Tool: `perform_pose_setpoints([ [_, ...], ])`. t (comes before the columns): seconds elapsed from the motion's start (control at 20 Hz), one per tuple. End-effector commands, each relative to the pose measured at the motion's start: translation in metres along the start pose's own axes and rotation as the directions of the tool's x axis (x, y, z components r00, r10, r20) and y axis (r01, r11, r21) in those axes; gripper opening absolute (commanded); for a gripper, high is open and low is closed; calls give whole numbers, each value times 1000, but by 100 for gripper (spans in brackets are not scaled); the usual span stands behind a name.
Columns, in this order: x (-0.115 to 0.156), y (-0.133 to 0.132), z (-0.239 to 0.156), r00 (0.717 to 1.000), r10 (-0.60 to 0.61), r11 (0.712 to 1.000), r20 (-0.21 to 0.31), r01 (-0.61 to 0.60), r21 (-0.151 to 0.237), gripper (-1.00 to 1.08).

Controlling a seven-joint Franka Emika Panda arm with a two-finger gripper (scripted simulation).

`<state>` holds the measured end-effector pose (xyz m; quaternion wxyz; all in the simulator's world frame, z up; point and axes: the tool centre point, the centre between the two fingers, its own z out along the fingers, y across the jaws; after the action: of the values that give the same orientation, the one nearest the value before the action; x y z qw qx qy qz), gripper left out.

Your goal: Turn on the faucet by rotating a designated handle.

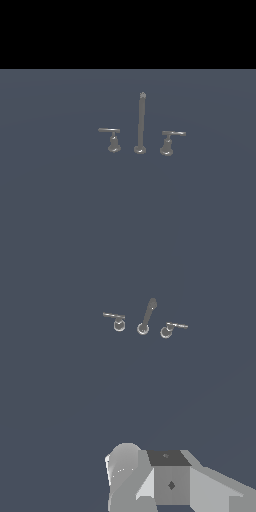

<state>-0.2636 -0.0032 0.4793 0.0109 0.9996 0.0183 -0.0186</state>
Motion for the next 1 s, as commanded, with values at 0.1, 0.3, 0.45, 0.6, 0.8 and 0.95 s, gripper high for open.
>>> perform_pose_setpoints([
  [0.1,0,0,0,1000,2,1000,0,-2,0,-100],
  [0.3,2,-4,4,1000,19,1000,0,-19,1,-100],
  [0.45,4,-8,10,999,44,999,0,-44,1,-100],
  [0.6,8,-14,17,997,78,997,0,-78,2,-100],
  [0.8,14,-25,31,990,139,990,0,-139,4,-100],
  [0.95,21,-35,44,981,196,981,0,-196,6,-100],
])
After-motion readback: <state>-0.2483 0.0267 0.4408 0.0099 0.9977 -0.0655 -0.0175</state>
